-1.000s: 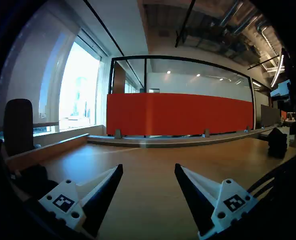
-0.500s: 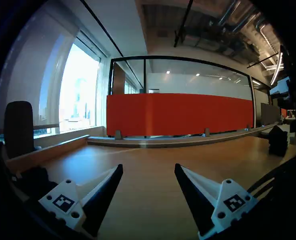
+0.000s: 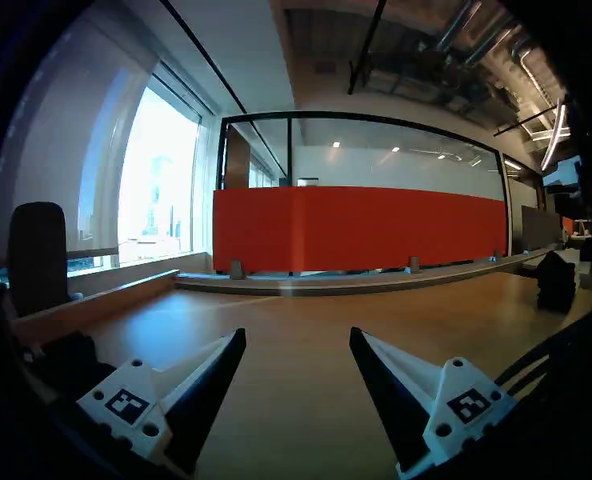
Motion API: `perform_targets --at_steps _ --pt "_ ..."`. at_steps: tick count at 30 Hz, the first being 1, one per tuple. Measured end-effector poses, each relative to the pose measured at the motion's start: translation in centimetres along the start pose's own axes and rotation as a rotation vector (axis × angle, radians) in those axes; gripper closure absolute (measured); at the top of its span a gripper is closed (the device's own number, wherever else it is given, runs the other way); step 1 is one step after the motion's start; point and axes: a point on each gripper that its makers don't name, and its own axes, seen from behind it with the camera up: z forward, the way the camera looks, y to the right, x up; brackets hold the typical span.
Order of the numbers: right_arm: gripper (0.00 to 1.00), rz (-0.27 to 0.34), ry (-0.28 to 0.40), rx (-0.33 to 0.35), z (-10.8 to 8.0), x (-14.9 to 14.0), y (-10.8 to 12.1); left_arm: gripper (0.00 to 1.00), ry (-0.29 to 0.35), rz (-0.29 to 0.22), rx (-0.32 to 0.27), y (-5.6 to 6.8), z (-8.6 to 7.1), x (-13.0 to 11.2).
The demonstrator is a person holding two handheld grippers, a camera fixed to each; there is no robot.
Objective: Fold towel
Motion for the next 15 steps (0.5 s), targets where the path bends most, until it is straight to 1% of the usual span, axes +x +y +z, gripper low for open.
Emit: perform_targets --at_steps 3,11,15 --pt "0.07 0.002 -0.002 0.003 -0.3 -0.4 0.4 0.04 0.0 0.0 0.0 0.0 0.1 -0.1" --pt "0.08 0.013 0.041 -0.013 -0.5 -1.4 2.0 0.04 0.001 0.0 0.0 0.1 0.2 -0.4" --pt "0.07 0.02 0.062 -0.017 -0.5 -2.4 2.8 0.04 0.001 0.0 0.0 0.1 0.2 -0.5"
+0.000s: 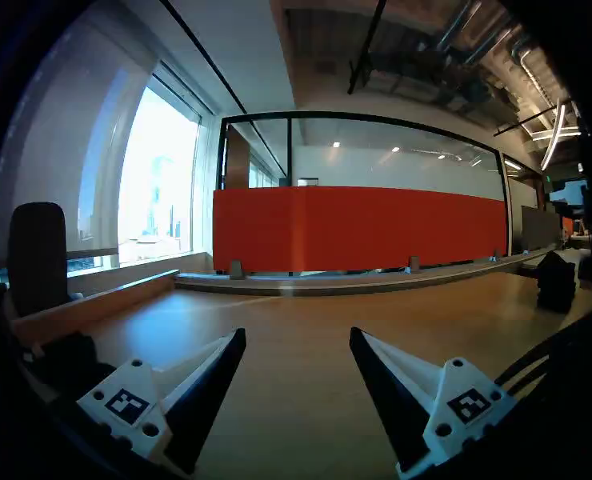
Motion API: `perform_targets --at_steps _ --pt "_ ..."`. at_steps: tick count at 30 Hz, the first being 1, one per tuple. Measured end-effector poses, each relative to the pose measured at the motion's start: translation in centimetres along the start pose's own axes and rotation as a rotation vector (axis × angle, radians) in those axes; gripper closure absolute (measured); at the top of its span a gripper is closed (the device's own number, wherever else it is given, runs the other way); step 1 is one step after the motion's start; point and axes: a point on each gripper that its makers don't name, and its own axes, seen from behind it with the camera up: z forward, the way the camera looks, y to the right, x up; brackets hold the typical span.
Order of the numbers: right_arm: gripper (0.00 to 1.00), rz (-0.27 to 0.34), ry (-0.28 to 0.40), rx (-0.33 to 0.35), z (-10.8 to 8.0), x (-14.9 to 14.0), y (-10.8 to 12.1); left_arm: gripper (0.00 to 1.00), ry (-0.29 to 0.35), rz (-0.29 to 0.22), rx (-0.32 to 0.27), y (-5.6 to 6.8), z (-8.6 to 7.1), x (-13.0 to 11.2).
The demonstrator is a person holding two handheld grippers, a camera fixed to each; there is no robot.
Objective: Fold towel
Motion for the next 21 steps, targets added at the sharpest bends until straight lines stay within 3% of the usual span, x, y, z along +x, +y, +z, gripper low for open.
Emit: perform_targets --at_steps 9,21 --pt "0.07 -0.005 -0.019 -0.011 -0.4 -4.6 1.4 0.04 0.0 0.0 0.0 0.1 0.0 -0.1" --pt "0.07 -0.016 -0.017 0.0 -0.9 -9.4 1.5 0.04 0.001 -0.001 0.0 0.1 0.0 -0.1"
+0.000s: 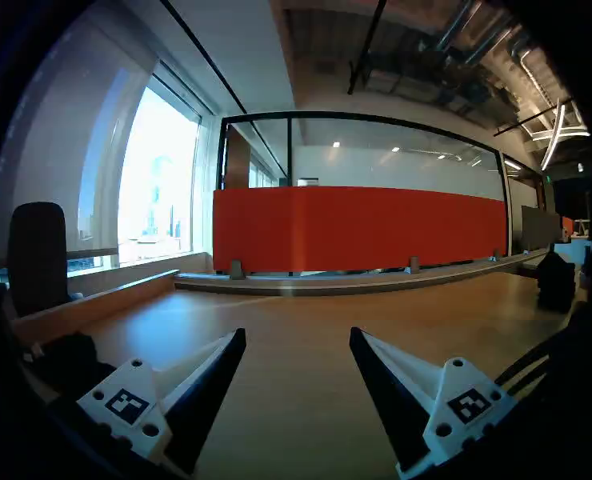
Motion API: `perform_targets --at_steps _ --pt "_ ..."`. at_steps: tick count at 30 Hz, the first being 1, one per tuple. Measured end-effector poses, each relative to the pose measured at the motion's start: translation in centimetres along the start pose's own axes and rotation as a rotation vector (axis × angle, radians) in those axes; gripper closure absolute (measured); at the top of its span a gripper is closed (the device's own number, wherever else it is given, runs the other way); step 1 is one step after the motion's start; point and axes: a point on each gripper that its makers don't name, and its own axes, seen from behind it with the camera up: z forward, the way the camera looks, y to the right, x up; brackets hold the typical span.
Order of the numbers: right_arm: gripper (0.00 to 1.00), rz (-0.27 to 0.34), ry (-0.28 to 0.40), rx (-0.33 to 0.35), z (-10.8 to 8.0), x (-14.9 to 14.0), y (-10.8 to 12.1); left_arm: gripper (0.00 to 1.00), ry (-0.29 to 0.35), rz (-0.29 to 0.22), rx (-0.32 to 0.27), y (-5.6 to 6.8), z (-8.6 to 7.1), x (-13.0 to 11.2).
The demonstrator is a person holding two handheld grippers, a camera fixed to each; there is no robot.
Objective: Fold towel
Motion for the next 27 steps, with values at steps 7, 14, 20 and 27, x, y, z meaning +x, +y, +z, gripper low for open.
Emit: perform_targets --at_steps 7,14,20,27 --pt "0.07 0.037 -0.016 -0.014 -0.4 -2.0 0.6 0.04 0.0 0.0 0.0 0.0 0.0 0.0" --pt "0.07 0.077 -0.006 -0.011 -0.6 -2.7 1.0 0.04 0.0 0.0 0.0 0.1 0.0 0.0" --pt "0.07 0.07 -0.005 -0.016 -0.6 -3.1 1.3 0.04 0.0 0.0 0.0 0.1 0.0 0.0" --pt "0.07 0.057 -0.016 -0.016 -0.7 -3.9 1.0 0.04 0.0 0.0 0.0 0.1 0.0 0.0"
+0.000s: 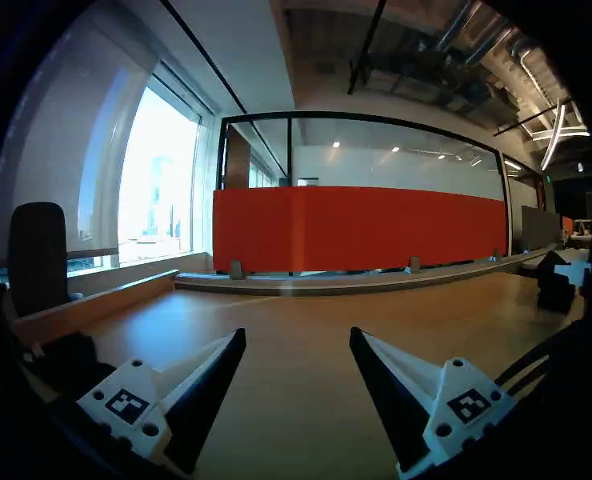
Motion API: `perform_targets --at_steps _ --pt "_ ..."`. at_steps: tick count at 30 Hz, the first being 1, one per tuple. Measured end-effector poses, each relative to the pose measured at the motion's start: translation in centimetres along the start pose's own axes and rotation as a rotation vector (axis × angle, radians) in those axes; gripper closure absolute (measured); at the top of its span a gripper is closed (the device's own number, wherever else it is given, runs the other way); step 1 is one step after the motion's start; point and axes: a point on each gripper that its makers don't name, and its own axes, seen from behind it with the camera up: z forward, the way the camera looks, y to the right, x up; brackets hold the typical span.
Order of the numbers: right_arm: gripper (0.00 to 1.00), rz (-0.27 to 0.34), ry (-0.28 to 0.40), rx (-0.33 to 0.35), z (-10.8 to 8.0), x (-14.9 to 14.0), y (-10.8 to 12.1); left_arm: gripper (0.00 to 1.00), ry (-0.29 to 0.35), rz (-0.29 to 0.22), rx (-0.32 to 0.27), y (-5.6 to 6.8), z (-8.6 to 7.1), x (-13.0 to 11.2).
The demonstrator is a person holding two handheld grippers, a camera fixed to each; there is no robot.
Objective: Fold towel
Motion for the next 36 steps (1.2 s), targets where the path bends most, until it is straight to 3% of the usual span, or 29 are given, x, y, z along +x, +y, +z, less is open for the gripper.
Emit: perform_targets --at_steps 15,36 --pt "0.06 -0.084 0.006 -0.005 -0.07 -0.28 -0.62 0.04 0.0 0.0 0.0 0.02 0.02 -0.03" --pt "0.06 -0.084 0.005 -0.004 -0.23 -0.35 -0.66 0.04 0.0 0.0 0.0 0.01 -0.02 -0.03"
